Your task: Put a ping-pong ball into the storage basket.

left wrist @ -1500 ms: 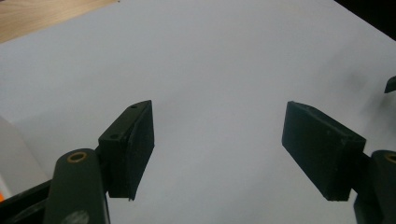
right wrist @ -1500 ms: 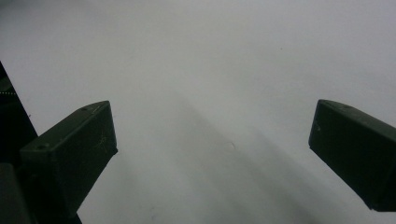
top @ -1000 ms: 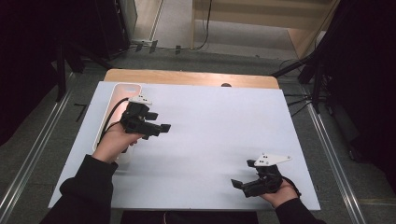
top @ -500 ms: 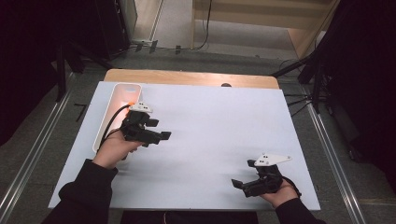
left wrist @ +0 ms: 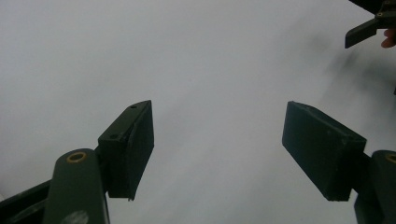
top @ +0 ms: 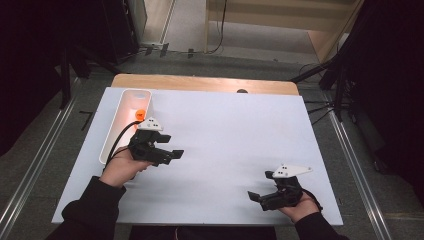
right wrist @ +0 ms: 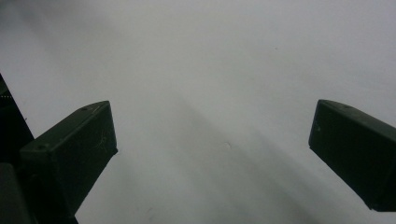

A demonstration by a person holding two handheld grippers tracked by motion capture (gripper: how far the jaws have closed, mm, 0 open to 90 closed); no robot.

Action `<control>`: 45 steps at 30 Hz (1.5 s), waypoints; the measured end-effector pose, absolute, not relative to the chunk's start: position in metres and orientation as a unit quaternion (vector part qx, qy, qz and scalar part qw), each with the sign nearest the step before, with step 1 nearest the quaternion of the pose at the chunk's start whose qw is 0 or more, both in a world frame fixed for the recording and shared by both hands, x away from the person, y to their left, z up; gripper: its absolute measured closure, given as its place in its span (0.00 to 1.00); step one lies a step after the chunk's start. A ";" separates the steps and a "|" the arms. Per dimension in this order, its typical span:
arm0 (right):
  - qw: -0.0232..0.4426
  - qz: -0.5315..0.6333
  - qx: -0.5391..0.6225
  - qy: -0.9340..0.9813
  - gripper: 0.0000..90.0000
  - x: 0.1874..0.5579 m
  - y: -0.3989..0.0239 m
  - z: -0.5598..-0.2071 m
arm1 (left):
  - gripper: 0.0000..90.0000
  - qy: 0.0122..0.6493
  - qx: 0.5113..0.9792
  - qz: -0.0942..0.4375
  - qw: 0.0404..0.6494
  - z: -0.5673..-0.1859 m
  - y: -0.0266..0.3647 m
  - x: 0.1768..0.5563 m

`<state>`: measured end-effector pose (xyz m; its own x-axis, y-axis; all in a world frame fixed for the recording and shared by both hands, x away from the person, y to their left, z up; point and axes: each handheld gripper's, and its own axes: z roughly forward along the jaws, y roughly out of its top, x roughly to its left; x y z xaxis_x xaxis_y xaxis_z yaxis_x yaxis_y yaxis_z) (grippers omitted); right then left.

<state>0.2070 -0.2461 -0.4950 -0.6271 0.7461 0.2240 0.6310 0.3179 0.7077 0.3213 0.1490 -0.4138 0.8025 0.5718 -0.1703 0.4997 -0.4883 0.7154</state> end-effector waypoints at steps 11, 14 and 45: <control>0.072 0.400 0.426 0.808 0.00 0.207 -0.246 -0.495 | 0.28 0.296 0.864 0.050 0.404 -0.423 0.153 0.308; 0.073 0.398 0.427 0.808 0.00 0.207 -0.246 -0.495 | 0.28 0.294 0.866 0.050 0.403 -0.426 0.155 0.305; 0.070 0.399 0.429 0.807 0.00 0.208 -0.245 -0.495 | 0.28 0.258 0.878 0.037 0.402 -0.453 0.170 0.276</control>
